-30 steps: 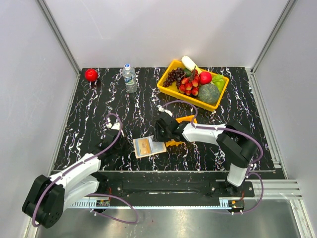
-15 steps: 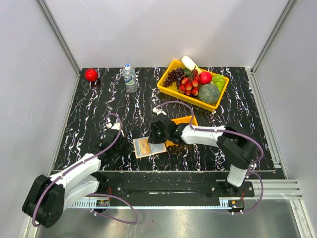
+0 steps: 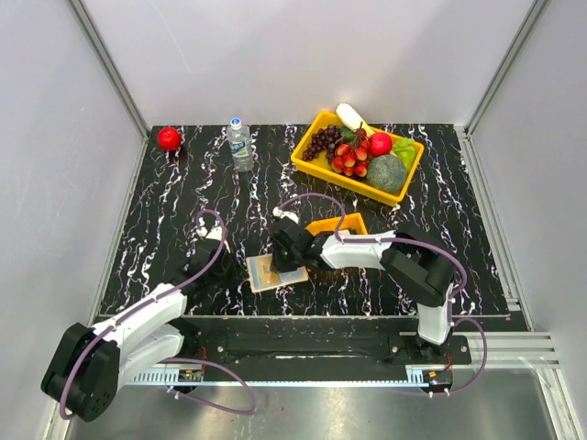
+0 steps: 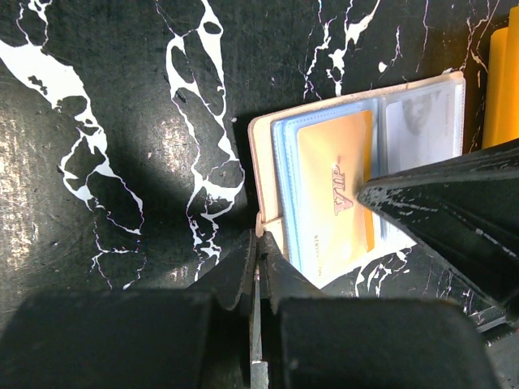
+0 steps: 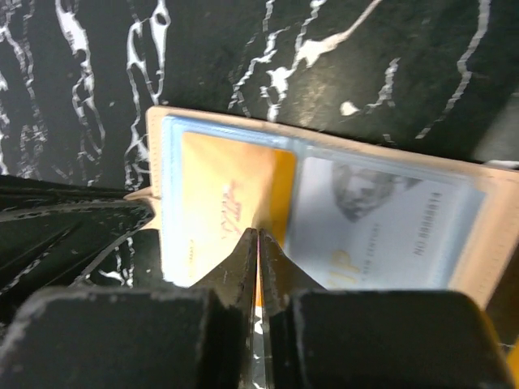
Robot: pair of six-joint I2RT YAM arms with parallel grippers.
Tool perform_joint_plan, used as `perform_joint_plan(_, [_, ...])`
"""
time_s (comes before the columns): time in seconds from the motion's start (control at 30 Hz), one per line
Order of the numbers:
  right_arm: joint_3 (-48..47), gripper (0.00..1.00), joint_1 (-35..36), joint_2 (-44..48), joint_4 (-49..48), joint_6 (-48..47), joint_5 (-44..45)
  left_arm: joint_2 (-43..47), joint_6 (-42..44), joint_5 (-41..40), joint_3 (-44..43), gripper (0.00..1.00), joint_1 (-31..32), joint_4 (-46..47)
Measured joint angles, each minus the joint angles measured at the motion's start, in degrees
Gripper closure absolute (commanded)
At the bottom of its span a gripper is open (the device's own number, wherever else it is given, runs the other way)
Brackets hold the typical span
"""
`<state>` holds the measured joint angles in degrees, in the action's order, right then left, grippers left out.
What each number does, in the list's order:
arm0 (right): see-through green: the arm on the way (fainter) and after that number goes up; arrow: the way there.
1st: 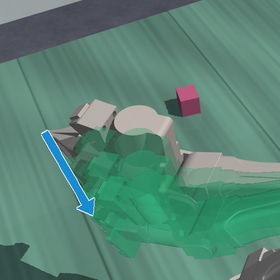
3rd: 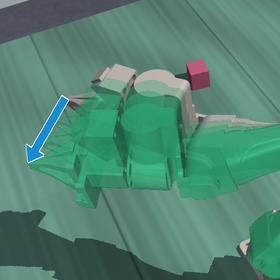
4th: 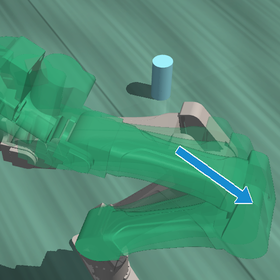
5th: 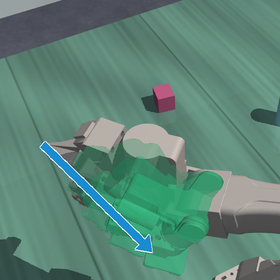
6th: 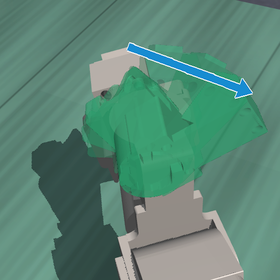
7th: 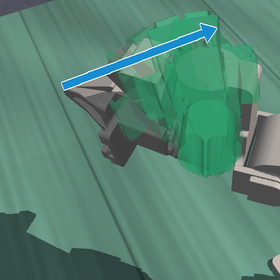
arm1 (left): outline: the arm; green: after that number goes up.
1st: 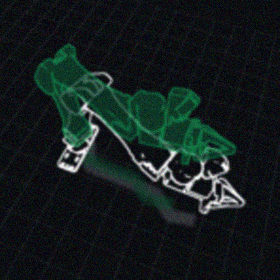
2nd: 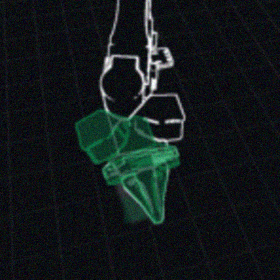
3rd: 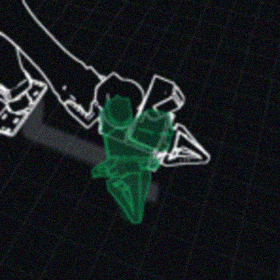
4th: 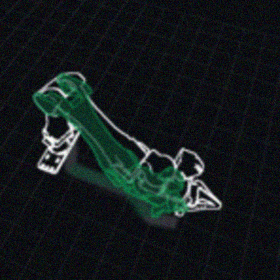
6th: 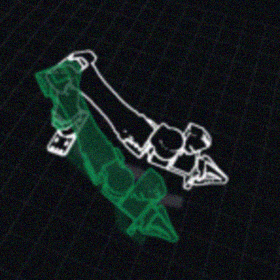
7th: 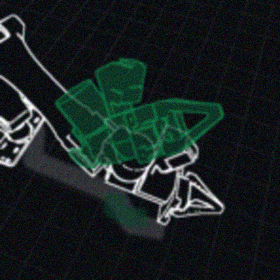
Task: Put the credit cards into the card holder
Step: Close the card holder at the center of the board.
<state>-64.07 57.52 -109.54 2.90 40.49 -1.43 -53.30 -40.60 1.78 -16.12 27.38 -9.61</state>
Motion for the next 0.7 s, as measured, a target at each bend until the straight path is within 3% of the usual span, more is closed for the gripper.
perform_joint_plan(0.13, [0.0,0.86,-0.02,0.92,2.36,-1.29,3.78,0.0,0.0,-0.04,0.0,1.0,0.0,0.02])
perform_joint_plan(0.4, [2.86,0.55,-0.04,8.33,4.5,-3.26,8.02,0.48,0.0,-0.17,0.0,1.0,0.0,-0.24])
perform_joint_plan(0.7, [7.41,0.53,-1.31,13.77,5.27,-2.64,11.28,2.62,0.02,-0.39,-0.02,1.0,0.0,-1.95])
